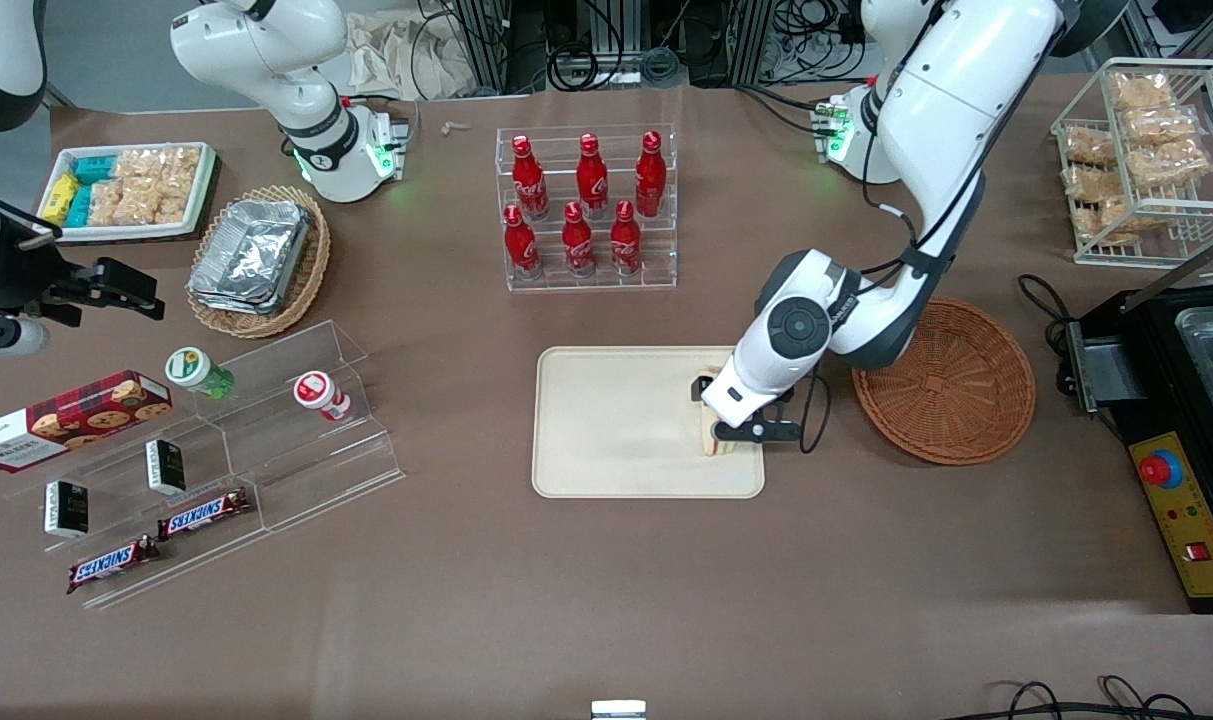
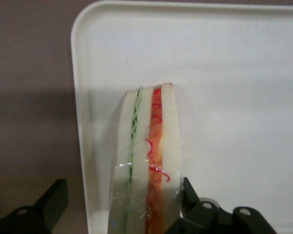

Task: Place sandwich from basket to tray
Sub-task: 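Open the left gripper and withdraw it back toward the basket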

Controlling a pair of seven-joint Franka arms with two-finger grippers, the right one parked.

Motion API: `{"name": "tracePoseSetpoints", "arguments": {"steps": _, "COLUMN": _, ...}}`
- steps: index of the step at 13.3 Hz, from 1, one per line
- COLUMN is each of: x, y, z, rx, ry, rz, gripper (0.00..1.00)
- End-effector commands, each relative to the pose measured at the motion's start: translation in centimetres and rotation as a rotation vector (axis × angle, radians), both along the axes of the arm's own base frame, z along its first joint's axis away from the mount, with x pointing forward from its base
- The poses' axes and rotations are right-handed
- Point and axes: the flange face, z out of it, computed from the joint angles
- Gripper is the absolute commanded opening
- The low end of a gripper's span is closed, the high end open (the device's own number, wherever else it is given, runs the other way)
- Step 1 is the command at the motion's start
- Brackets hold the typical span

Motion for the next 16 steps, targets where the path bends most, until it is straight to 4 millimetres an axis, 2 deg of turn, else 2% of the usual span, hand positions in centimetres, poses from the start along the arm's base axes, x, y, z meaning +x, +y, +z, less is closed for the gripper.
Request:
{"name": "tracePoseSetpoints", "arguments": {"steps": 1, "x": 2.7, "y": 2.0, "z": 6.2, "rx": 0.04, "ry": 0.014, "rz": 0.047, "gripper": 1.0}}
{"name": "tracePoseSetpoints", "arguments": {"steps": 5, "x": 6.4, "y": 4.8, "z": 14.5, "rx": 0.066, "ry": 0.021, "rz": 0.091, "gripper": 1.0}}
{"name": "tracePoseSetpoints", "arguments": {"steps": 6, "x": 6.6, "y": 4.9, "z": 16.1, "rx": 0.07, "ry": 0.019, "rz": 0.093, "gripper": 1.0}}
{"name": "tracePoseSetpoints", "arguments": {"steps": 8, "x": 7.2, "y": 6.9, "z": 19.0, "rx": 0.074, "ry": 0.002, "rz": 0.121, "gripper": 1.0}}
{"name": "tracePoseSetpoints", "arguments": {"steps": 11, "x": 8.2, "y": 13.0, "z": 23.2, "rx": 0.072, "ry": -0.048, "rz": 0.09, "gripper": 1.0}}
{"name": "tracePoseSetpoints", "arguments": {"steps": 14, "x": 7.3, "y": 19.0, "z": 27.9, "rx": 0.101, "ry": -0.058, "rz": 0.091, "gripper": 1.0}}
{"name": "tracePoseSetpoints", "arguments": {"steps": 16, "x": 6.6, "y": 23.2, "z": 29.8, "rx": 0.087, "ry": -0.066, "rz": 0.092, "gripper": 1.0}}
